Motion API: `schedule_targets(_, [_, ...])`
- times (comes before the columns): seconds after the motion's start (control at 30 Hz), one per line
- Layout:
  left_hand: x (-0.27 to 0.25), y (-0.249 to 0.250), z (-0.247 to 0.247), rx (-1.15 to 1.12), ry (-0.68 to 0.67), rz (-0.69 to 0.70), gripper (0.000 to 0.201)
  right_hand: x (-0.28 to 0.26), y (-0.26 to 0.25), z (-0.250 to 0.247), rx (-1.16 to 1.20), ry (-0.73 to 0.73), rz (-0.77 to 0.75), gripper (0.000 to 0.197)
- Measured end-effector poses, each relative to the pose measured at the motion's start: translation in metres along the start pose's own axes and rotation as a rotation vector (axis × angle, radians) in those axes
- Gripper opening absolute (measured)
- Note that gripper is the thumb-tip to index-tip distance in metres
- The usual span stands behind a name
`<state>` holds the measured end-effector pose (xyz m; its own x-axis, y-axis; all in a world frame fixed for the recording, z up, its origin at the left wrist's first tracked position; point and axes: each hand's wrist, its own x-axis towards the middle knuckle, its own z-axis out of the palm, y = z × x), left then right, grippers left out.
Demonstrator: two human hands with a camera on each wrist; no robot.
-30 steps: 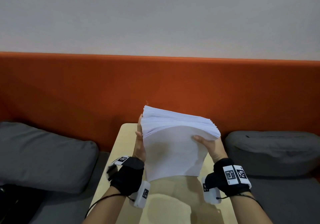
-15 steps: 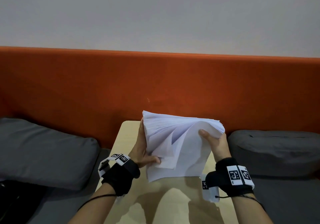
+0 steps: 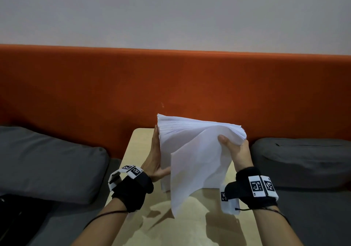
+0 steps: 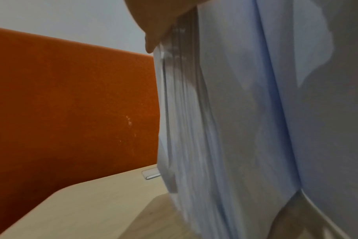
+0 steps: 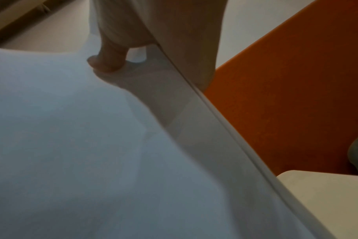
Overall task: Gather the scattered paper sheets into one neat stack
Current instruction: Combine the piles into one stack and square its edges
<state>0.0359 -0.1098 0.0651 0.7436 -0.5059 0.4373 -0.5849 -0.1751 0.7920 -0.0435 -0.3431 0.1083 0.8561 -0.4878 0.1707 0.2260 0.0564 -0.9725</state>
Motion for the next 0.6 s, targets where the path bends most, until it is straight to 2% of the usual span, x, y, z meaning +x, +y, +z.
schedule_targets(0.17, [0.0, -0.008, 0.015, -0.214, 0.181, -0.016, 0.116, 0.006, 0.002, 0.002, 0.003, 0.033, 0.005, 0.018])
schedule_targets(0.3, [-0.002, -0.005, 0.02, -0.167, 0.145, 0.007, 0.124, 0.008, 0.002, 0.006, 0.013, 0.008, 0.017, 0.017])
schedule_targets(0.37, [0.009, -0.006, 0.019, -0.099, 0.209, -0.071, 0.124, 0.006, 0.0, 0.004, -0.002, -0.046, 0.017, 0.022])
schedule_targets(0.43, [0.021, -0.012, 0.014, -0.14, 0.25, -0.181, 0.13, 0.003, 0.001, -0.003, -0.031, -0.101, 0.013, 0.039])
schedule_targets(0.5, [0.03, -0.021, 0.009, -0.238, 0.199, -0.277, 0.135, 0.0, 0.002, -0.01, -0.029, -0.141, 0.004, 0.052])
schedule_targets(0.53, [0.032, -0.021, 0.007, -0.278, 0.152, -0.3, 0.125, -0.001, 0.001, -0.014, -0.017, -0.153, -0.009, 0.053])
schedule_targets(0.6, [0.034, -0.015, 0.007, -0.32, 0.123, -0.319, 0.092, -0.002, 0.002, -0.018, 0.019, -0.15, -0.024, 0.055])
